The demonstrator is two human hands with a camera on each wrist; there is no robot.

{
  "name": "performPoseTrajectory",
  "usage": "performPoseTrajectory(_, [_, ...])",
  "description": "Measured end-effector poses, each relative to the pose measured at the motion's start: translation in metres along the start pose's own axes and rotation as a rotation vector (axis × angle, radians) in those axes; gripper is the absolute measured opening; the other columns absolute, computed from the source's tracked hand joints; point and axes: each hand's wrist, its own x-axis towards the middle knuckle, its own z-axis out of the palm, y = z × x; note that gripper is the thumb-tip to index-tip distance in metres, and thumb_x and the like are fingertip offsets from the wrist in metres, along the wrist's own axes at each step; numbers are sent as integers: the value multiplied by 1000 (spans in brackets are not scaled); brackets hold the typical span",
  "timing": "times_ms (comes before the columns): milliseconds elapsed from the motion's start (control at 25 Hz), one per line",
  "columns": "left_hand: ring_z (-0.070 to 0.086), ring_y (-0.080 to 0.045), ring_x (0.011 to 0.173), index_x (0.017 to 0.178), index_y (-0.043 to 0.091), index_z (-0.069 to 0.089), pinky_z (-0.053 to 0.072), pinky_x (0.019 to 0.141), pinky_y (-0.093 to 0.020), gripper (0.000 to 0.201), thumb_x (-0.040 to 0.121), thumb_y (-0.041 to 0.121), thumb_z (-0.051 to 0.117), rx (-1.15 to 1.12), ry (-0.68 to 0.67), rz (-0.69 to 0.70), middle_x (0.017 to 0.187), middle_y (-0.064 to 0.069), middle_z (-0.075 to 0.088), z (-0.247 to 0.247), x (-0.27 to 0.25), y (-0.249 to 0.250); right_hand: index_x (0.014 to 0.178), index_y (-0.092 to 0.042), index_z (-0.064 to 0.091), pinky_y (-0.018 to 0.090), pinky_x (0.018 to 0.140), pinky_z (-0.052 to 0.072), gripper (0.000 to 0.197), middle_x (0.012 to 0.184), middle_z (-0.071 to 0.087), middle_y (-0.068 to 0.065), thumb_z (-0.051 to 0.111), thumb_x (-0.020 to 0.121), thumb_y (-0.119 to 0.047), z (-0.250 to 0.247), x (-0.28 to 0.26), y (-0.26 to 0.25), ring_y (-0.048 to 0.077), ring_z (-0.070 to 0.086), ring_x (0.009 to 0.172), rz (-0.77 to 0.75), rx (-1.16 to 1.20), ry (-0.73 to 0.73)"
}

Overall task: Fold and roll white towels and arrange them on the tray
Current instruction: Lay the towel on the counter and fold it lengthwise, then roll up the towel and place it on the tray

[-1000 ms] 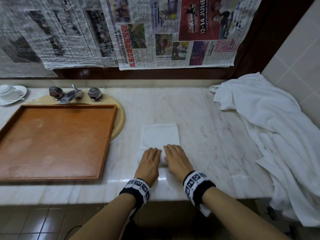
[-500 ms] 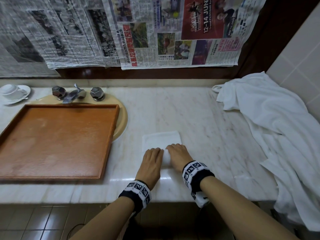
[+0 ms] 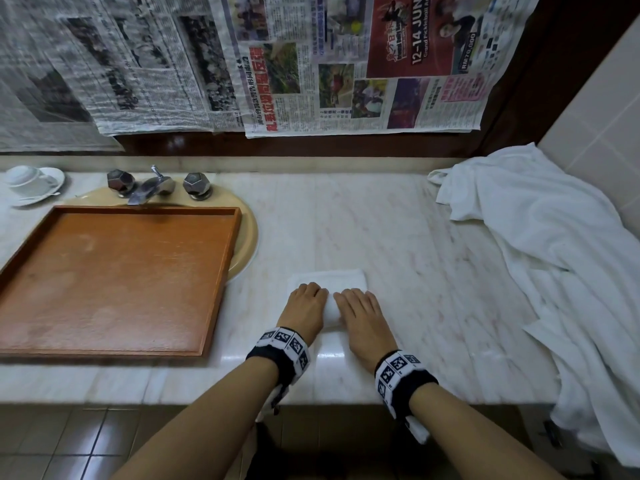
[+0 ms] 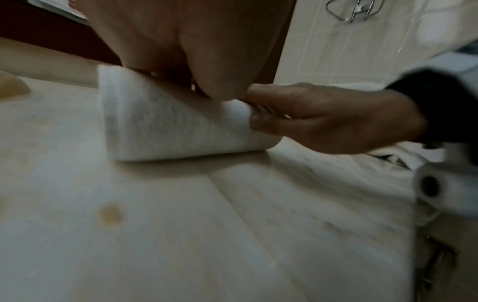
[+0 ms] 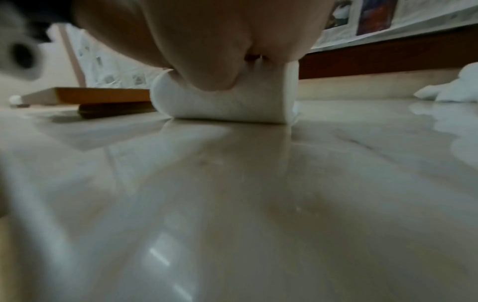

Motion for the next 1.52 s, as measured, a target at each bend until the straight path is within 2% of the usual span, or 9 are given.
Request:
performPoseTrajectory(120, [54, -35, 107, 122, 0, 55, 36, 104, -38, 45, 79, 7, 43, -36, 201, 88, 119, -16, 55, 12, -23, 8, 121, -10, 58, 34, 97, 29, 39, 112, 61, 5, 35, 89, -12, -11, 26, 7, 29, 57, 104, -2, 50, -58])
performPoseTrajectory(320, [9, -40, 145, 152, -1, 2, -2, 120, -51, 87, 81, 20, 47, 314, -179, -31, 156, -20, 11, 18, -37, 13, 127, -16, 52, 35, 101, 29, 35, 122, 58, 2, 39, 95, -11, -31, 45, -3, 24, 48, 116, 93, 41, -308])
performPoseTrajectory(480, [31, -33, 130, 146, 5, 19, 10, 119, -46, 81, 76, 19, 59, 357, -144, -34, 140, -13, 32, 11, -23, 14, 126, -9, 53, 37, 107, 32, 34, 126, 54, 8, 47, 93, -10, -28, 29, -12, 28, 48, 118, 69, 47, -126])
performPoseTrajectory(560, [37, -30, 121, 139, 7, 26, 20, 115, -42, 78, 73, 21, 66, 356, -155, -43, 133, -10, 38, 2, -10, 13, 138, -4, 43, 42, 119, 19, 56, 140, 45, 14, 56, 84, -10, -23, 12, -17, 31, 40, 133, 52, -7, -67])
performPoseTrajectory(680, [42, -28, 116, 130, 9, 35, 29, 108, -40, 73, 71, 27, 73, 374, -204, -52, 127, -9, 43, -6, 6, 13, 152, -2, 0, 50, 119, -9, 91, 161, 2, 16, 56, 82, -12, -25, 2, -18, 31, -3, 149, 74, -148, -289])
performPoseTrajectory(840, [19, -34, 142, 147, 4, 18, 19, 117, -48, 101, 71, 33, 78, 386, -275, -98, 153, -19, 19, -7, 18, 8, 151, -2, -9, 53, 117, -13, 107, 160, -10, 16, 65, 78, -28, -30, 26, -13, 31, -15, 147, 83, -220, -416])
performPoseTrajectory(920, [11, -32, 147, 151, 3, 6, 14, 119, -51, 112, 72, 35, 80, 374, -312, -109, 158, -16, 12, -7, 27, 5, 151, -2, -8, 52, 117, -13, 112, 160, -9, 17, 69, 75, -32, -31, 35, -10, 31, -13, 148, 83, -222, -461])
performPoseTrajectory(1240, [40, -26, 123, 132, 12, 36, 31, 105, -50, 89, 64, 51, 79, 353, -342, -129, 130, -5, 45, -7, 55, -2, 144, -5, 23, 43, 119, 12, 95, 145, 34, 12, 76, 73, -39, -31, 74, 6, 29, 29, 136, 85, -124, -503])
performPoseTrajectory(1520, [48, -23, 113, 124, 15, 39, 34, 98, -49, 86, 61, 61, 75, 256, -352, -125, 118, -1, 55, -6, 65, -9, 124, -14, 43, 38, 97, 38, 79, 124, 50, 3, 81, 63, -48, -27, 95, 15, 23, 46, 117, 203, -43, -535])
